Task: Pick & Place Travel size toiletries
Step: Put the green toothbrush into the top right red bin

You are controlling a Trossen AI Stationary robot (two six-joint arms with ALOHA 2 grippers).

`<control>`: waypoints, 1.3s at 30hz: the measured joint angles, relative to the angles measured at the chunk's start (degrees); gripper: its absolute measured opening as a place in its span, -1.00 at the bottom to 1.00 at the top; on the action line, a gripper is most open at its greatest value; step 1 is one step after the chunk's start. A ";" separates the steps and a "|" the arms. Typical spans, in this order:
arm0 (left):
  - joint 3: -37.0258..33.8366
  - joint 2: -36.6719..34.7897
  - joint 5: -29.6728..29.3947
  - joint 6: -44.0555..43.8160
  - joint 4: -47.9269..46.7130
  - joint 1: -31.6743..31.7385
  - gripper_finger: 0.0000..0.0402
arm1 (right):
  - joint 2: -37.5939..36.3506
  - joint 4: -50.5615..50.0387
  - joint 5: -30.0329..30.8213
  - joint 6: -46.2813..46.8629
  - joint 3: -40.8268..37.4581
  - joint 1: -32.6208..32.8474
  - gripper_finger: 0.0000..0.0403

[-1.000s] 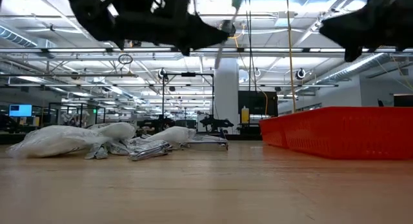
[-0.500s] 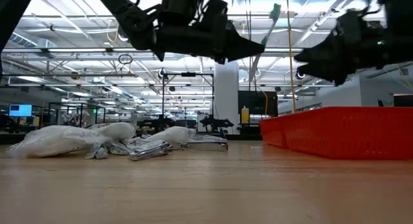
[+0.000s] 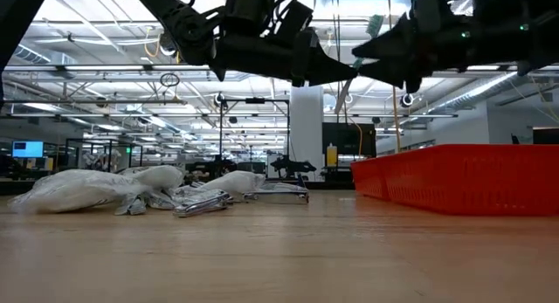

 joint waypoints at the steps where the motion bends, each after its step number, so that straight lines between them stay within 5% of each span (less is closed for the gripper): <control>1: 0.00 0.00 0.02 0.08 0.00 0.00 -0.89 | 0.65 1.21 0.01 0.05 0.05 -0.43 0.29; 10: 0.00 -0.02 0.00 0.12 -1.29 -0.07 -0.95 | 2.92 3.66 0.09 1.89 0.03 -2.08 0.00; 25: -0.02 0.00 -4.31 -0.60 -0.74 -0.13 -0.83 | 2.84 1.91 0.46 -1.50 0.09 -2.10 -0.90; 33: -0.02 -0.07 -14.21 -0.83 0.86 -2.63 -0.29 | 1.30 0.68 0.43 -3.52 0.12 -2.13 -0.91; 39: -0.01 -3.32 -22.07 5.28 -2.62 -5.02 0.13 | -7.33 -8.46 5.43 -6.15 0.11 -2.20 -0.91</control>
